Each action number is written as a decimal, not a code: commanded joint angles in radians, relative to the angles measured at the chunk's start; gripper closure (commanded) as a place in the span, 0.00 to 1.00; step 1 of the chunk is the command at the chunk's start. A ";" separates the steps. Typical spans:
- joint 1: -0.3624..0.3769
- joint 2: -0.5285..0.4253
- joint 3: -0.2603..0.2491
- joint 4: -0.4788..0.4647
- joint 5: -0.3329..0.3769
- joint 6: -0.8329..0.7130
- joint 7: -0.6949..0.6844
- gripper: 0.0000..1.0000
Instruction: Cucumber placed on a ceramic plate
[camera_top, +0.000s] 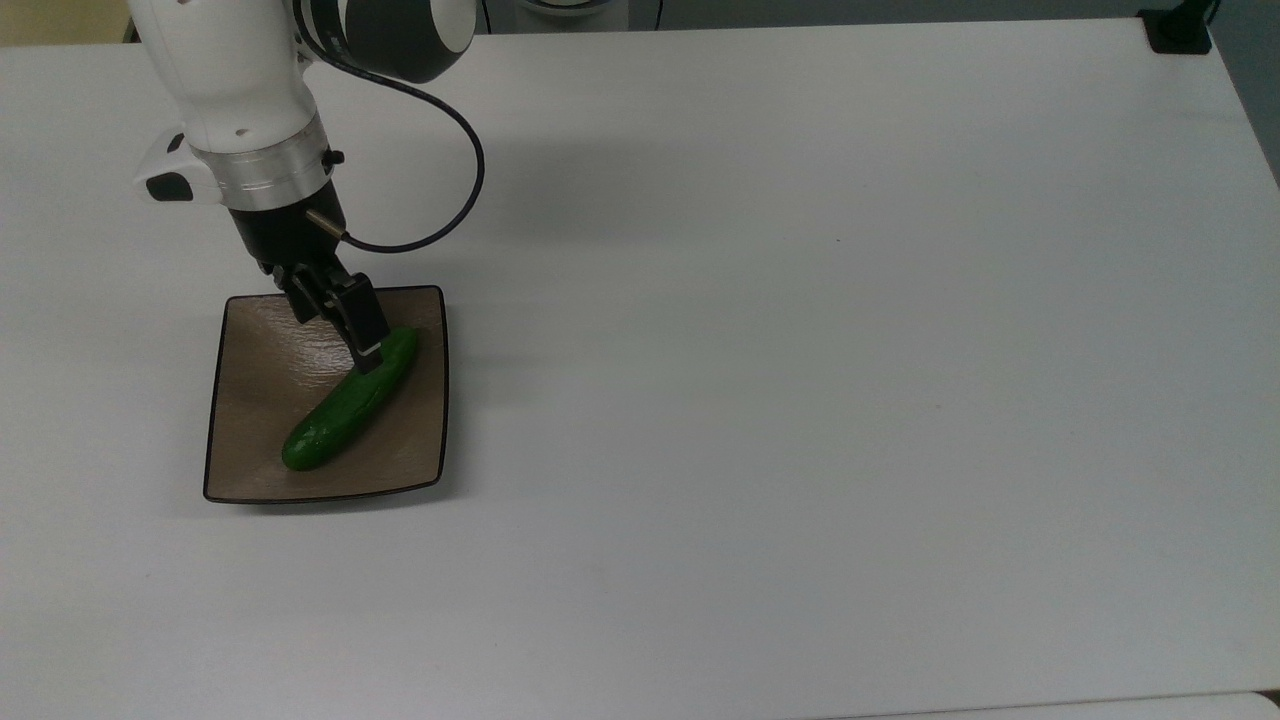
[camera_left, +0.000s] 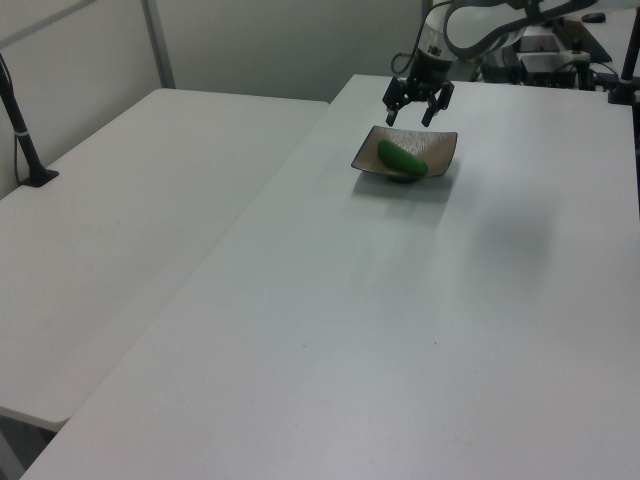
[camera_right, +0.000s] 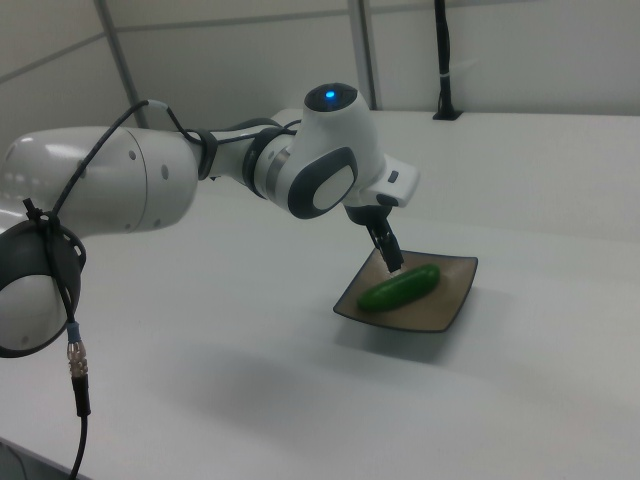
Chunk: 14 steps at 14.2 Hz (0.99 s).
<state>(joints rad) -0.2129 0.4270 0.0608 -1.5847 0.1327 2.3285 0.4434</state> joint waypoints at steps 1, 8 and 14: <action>0.000 -0.004 0.002 0.015 -0.002 0.000 0.015 0.00; 0.030 -0.089 0.007 0.022 -0.076 -0.294 0.001 0.00; 0.171 -0.241 0.010 -0.112 -0.084 -0.510 -0.040 0.00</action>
<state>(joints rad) -0.1107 0.2943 0.0774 -1.5733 0.0655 1.8784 0.4286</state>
